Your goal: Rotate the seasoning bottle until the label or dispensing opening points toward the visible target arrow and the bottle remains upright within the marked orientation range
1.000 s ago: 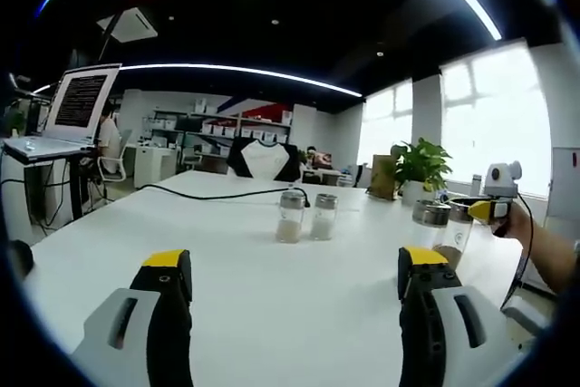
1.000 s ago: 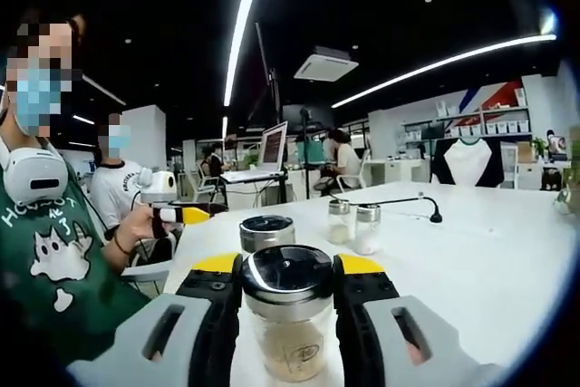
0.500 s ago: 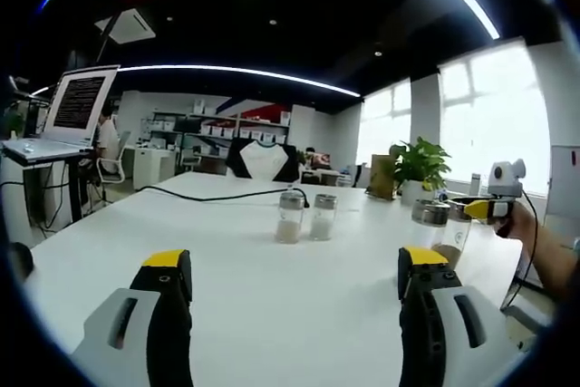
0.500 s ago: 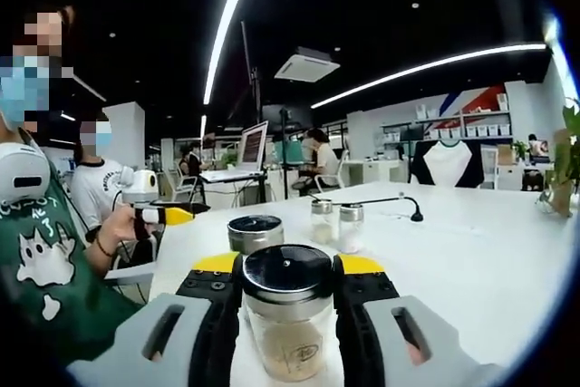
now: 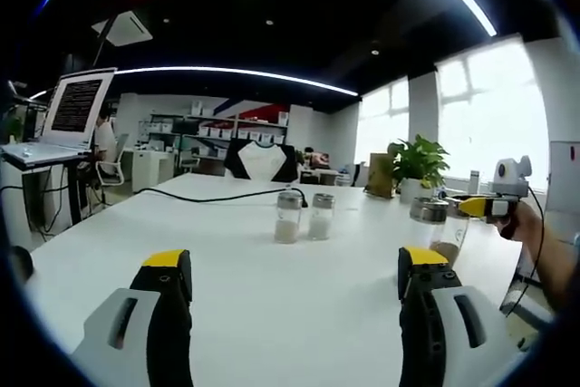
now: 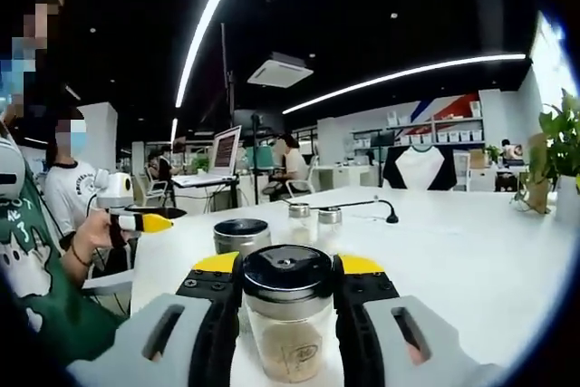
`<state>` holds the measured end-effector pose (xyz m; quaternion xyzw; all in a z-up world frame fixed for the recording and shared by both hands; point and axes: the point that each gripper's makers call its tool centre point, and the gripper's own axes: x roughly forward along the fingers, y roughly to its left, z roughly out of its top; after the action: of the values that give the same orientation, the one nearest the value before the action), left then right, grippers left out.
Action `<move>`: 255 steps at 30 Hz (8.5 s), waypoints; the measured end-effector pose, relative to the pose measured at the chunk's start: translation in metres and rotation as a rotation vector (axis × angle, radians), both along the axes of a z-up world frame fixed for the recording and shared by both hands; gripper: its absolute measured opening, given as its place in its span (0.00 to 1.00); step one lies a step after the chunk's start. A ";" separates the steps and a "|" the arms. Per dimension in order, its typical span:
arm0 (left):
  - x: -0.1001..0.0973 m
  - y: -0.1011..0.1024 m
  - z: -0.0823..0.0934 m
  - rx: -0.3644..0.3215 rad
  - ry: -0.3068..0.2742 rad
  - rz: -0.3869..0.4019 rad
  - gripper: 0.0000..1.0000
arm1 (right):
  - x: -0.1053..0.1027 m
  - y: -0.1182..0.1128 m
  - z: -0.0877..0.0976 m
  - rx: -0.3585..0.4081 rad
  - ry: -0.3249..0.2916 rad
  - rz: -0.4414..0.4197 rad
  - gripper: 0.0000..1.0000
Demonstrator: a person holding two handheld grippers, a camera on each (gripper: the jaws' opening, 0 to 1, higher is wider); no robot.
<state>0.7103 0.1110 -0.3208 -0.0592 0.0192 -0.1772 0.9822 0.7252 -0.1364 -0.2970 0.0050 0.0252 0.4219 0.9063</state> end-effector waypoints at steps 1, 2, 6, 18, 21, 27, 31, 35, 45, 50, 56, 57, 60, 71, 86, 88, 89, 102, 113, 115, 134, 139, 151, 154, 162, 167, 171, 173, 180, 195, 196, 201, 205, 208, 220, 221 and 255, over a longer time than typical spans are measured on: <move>0.000 -0.001 0.000 0.000 0.001 -0.002 1.00 | 0.000 0.000 0.000 0.000 -0.002 -0.009 0.38; -0.001 -0.001 0.000 0.003 -0.002 -0.004 1.00 | -0.001 0.001 0.000 -0.004 -0.004 -0.023 0.38; -0.002 0.000 0.004 0.016 -0.023 0.000 1.00 | -0.001 0.001 0.000 -0.010 -0.006 -0.061 0.38; -0.002 0.001 0.003 0.011 -0.018 0.003 1.00 | 0.003 -0.002 -0.001 -0.028 -0.004 -0.162 0.38; -0.002 0.000 0.003 0.008 -0.017 0.001 1.00 | 0.004 -0.004 -0.002 -0.029 -0.006 -0.193 0.38; -0.002 0.001 0.003 0.007 -0.016 0.004 0.99 | 0.006 -0.005 -0.002 -0.025 -0.013 -0.243 0.38; -0.002 0.001 0.003 0.007 -0.015 0.004 0.99 | 0.007 -0.007 -0.002 -0.025 -0.017 -0.273 0.38; -0.002 0.000 0.003 0.006 -0.015 0.002 0.99 | 0.009 -0.008 -0.002 -0.021 -0.025 -0.298 0.38; -0.001 -0.001 0.001 -0.002 -0.009 -0.005 0.99 | 0.010 -0.010 -0.002 -0.031 -0.023 -0.335 0.38; -0.001 -0.002 0.000 -0.001 -0.005 -0.007 0.99 | 0.010 -0.009 -0.007 -0.034 -0.006 -0.328 0.42; 0.000 -0.001 -0.002 -0.002 0.001 -0.006 0.99 | 0.005 -0.011 0.012 0.043 -0.032 -0.273 0.56; 0.000 -0.001 -0.002 -0.003 0.002 -0.007 0.99 | 0.004 -0.011 0.013 0.050 -0.028 -0.263 0.56; 0.000 -0.001 -0.002 -0.004 0.002 -0.006 0.99 | 0.008 -0.013 0.016 0.055 -0.006 -0.259 0.59; 0.000 0.004 -0.001 -0.008 0.005 0.007 0.99 | 0.005 -0.003 0.031 0.054 0.032 0.031 0.59; 0.000 0.002 0.001 -0.012 0.000 0.006 0.98 | -0.007 -0.006 0.016 -0.018 0.048 0.301 0.59; 0.000 0.003 0.000 -0.011 0.004 0.007 0.98 | -0.012 -0.003 0.014 -0.025 0.056 0.348 0.60; 0.000 0.003 0.000 -0.009 0.005 0.007 0.99 | -0.011 -0.002 0.012 -0.039 0.050 0.364 0.60; -0.001 0.004 0.003 -0.013 -0.008 0.000 0.99 | -0.015 0.006 -0.001 -0.003 0.076 0.508 0.52; 0.001 0.005 0.002 -0.023 -0.004 -0.006 0.99 | -0.012 0.009 0.001 0.026 0.064 0.534 0.46; 0.001 0.004 0.001 -0.023 -0.002 -0.008 0.98 | -0.013 0.009 0.002 0.029 0.059 0.537 0.43; -0.002 0.000 0.004 -0.013 -0.009 -0.018 0.99 | -0.010 0.008 0.001 -0.023 0.030 0.535 0.39; -0.002 -0.002 0.004 -0.015 -0.008 -0.022 0.99 | -0.009 0.008 0.001 -0.034 0.029 0.522 0.38; -0.003 -0.001 0.004 -0.018 -0.006 -0.018 0.98 | -0.007 0.007 0.001 -0.051 0.032 0.475 0.38; -0.003 -0.001 0.004 -0.018 -0.004 -0.019 0.98 | -0.006 0.006 0.001 -0.057 0.033 0.456 0.38; -0.005 -0.003 0.004 -0.019 -0.005 -0.022 0.98 | -0.004 0.006 0.000 -0.071 0.048 0.371 0.38; -0.005 -0.003 0.003 -0.018 -0.003 -0.023 0.98 | -0.003 0.006 0.000 -0.079 0.055 0.325 0.38; -0.005 -0.002 0.003 -0.020 -0.003 -0.022 0.98 | -0.002 0.005 -0.001 -0.069 0.052 0.298 0.38; -0.005 -0.002 0.004 -0.019 -0.005 -0.021 0.98 | -0.002 0.005 -0.001 -0.067 0.052 0.281 0.38; -0.004 -0.002 0.002 -0.023 -0.002 -0.020 0.98 | 0.000 0.004 -0.001 -0.069 0.047 0.202 0.38; -0.003 -0.002 0.001 -0.024 0.002 -0.021 0.98 | 0.004 0.001 -0.002 -0.064 0.043 0.018 0.38; -0.003 -0.002 0.001 -0.024 0.002 -0.022 0.98 | 0.005 0.001 -0.001 -0.065 0.045 0.000 0.38; -0.002 -0.001 0.001 -0.024 0.002 -0.020 0.98 | 0.006 0.000 0.000 -0.063 0.036 -0.052 0.38; -0.002 -0.002 0.001 -0.022 0.003 -0.021 0.98 | 0.007 -0.003 0.000 -0.048 0.029 -0.105 0.38; -0.002 -0.003 0.001 -0.023 0.003 -0.023 0.98 | 0.008 -0.004 0.001 -0.055 0.028 -0.145 0.38; -0.002 -0.003 0.001 -0.025 0.005 -0.024 0.98 | 0.013 -0.009 0.001 -0.035 0.015 -0.243 0.38; -0.002 -0.003 0.001 -0.026 0.005 -0.023 0.98 | 0.012 -0.009 0.001 -0.037 0.014 -0.250 0.39; -0.003 0.000 0.001 -0.030 0.005 -0.015 0.97 | 0.000 -0.008 0.021 0.038 -0.035 -0.321 0.48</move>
<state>0.7069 0.1113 -0.3200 -0.0744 0.0195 -0.1849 0.9798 0.7249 -0.1443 -0.2759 0.0187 0.0004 0.2721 0.9621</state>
